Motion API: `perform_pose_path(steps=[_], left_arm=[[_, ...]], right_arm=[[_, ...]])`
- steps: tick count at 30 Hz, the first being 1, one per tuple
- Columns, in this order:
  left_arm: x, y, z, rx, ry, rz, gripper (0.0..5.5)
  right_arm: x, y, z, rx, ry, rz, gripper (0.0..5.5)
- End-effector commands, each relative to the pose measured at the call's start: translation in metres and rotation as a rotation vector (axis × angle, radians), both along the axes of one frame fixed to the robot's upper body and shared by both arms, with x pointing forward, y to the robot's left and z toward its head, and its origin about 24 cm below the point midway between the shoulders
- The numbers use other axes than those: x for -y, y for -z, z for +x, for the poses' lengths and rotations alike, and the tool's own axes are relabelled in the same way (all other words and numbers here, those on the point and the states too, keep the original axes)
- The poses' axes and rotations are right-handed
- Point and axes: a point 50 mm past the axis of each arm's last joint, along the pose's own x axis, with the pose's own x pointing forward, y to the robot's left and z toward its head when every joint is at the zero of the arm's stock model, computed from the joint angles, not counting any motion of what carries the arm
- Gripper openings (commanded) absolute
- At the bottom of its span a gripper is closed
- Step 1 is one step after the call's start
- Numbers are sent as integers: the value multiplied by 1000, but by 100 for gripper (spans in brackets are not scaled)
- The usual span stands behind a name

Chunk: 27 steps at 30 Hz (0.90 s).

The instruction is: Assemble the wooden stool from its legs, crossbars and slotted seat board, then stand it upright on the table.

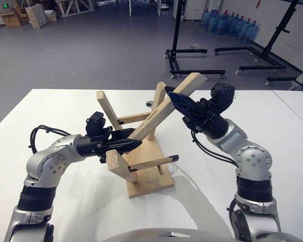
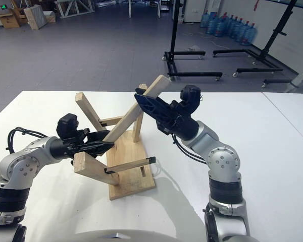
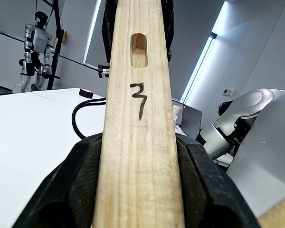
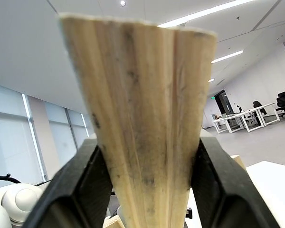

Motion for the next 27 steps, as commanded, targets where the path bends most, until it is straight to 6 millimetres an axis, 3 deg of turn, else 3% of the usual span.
perform_pose_path(steps=[1, 6, 9, 13, 18, 23, 27], left_arm=[[-1, -2, 5, -16, -26, 28, 241], [-4, 0, 10, -39, -68, 33, 316], [-20, 2, 6, -57, -137, 41, 367], [-51, 6, -8, -77, -272, 63, 429], [-67, 2, -10, -76, -393, 48, 505], [-79, 1, -5, -95, -469, 55, 540], [-89, 0, 3, -89, -538, 63, 540]], right_arm=[[-1, -4, -3, 25, -23, 3, 207], [4, -8, -1, 64, 43, 14, 207], [10, -6, -2, 99, 78, -57, 206], [39, 21, -5, 158, 181, -283, 206], [67, 53, -12, 150, 173, -452, 205], [63, 70, -23, 180, 71, -565, 205], [58, 62, -33, 239, -21, -599, 205]])
